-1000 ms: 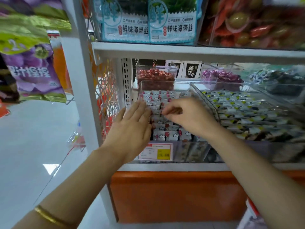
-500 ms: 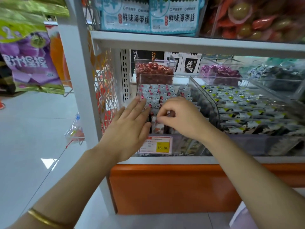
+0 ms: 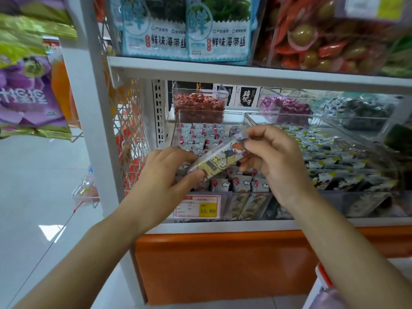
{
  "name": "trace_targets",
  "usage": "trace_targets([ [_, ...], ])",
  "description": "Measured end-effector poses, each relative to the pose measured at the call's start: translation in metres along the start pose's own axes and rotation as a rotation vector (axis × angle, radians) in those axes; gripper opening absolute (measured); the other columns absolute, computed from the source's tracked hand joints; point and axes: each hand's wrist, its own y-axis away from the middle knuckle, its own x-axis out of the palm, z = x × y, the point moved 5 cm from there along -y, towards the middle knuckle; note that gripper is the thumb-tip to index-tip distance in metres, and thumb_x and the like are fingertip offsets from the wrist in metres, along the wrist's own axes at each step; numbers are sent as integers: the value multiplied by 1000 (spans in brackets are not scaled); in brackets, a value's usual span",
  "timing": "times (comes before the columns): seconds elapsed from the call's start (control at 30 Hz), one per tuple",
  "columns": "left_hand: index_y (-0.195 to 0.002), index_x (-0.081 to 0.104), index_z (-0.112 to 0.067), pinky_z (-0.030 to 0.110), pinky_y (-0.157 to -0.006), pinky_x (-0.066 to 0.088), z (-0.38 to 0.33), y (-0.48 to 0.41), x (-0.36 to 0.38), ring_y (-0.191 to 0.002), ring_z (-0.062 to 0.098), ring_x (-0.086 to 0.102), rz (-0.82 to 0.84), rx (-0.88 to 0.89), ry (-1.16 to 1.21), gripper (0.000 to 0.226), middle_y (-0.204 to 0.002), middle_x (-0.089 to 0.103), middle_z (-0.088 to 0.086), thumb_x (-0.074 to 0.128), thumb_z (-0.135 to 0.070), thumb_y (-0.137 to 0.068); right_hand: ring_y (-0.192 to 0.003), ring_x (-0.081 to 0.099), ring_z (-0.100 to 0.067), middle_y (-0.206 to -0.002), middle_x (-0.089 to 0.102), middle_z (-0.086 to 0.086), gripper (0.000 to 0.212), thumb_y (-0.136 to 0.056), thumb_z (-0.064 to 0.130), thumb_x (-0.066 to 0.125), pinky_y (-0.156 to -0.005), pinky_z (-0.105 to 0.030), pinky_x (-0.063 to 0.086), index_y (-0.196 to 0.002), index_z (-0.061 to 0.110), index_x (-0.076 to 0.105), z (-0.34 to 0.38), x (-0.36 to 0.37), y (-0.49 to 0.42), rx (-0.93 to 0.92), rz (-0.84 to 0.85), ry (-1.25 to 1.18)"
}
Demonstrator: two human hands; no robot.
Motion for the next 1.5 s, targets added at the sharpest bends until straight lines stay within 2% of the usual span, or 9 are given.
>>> trace_targets([
  [0.1,-107,57,-30,10,-64,42,-1,2,-1,-85,-3,53,45,-68,226,26,-92,58,-16,50,-43,-85,-55,61,-16,-66,63,5,7,-86,14,61,-48,-24,50,-80,14,64,4,-2,3,-38,26,68],
  [0.2,-105,62,-32,22,-61,48,-1,4,-3,-74,5,59,47,-135,387,36,-85,65,-6,48,-50,-77,-49,58,-15,-63,62,2,14,-85,20,61,-45,-23,48,-72,17,61,2,-6,4,2,-26,61],
  [0.27,-101,66,-28,18,-56,47,0,4,-4,-65,3,59,20,-188,537,36,-79,68,-5,52,-47,-75,-47,55,-13,-61,61,-2,17,-80,28,61,-43,-22,46,-71,14,59,-4,-6,5,74,-46,-10],
  [0.57,-98,66,-1,15,-52,48,7,2,2,-57,6,57,-29,-380,1054,35,-66,63,-1,55,-26,-78,-45,55,-11,-56,59,-2,16,-86,18,56,-40,-20,45,-73,11,61,-24,0,8,333,-121,-406],
  [0.73,-87,67,-8,12,-46,48,11,3,1,-48,5,60,-117,-490,1229,21,-55,65,3,56,-22,-76,-45,58,-11,-54,62,-3,24,-77,21,58,-42,-20,48,-56,19,69,-29,10,8,361,-52,-490],
  [0.97,-79,62,-5,11,-45,48,12,1,5,-48,3,57,-110,-605,1593,11,-57,61,3,56,-11,-73,-44,58,-12,-56,60,-6,14,-70,17,62,-39,-19,47,-59,14,70,-35,13,10,440,-91,-612],
  [1.1,-77,64,-4,12,-46,49,11,0,4,-48,4,58,-90,-595,1609,10,-58,61,4,57,-9,-71,-44,58,-11,-53,58,-2,19,-71,17,60,-38,-18,47,-55,16,69,-32,11,10,418,-84,-559],
  [1.3,-66,74,-11,12,-46,50,9,2,-2,-48,5,59,44,-599,1491,18,-58,64,3,58,-16,-73,-48,61,-15,-68,60,-2,6,-78,14,58,-36,-19,44,-83,12,57,-19,1,8,239,24,-244],
  [1.5,-102,74,-23,16,-51,52,10,2,-9,-57,7,61,157,-469,1240,32,-80,63,1,59,-21,-74,-68,63,-14,-83,55,-4,8,-79,22,62,-50,-28,54,-84,16,65,-18,2,10,194,38,-169],
])
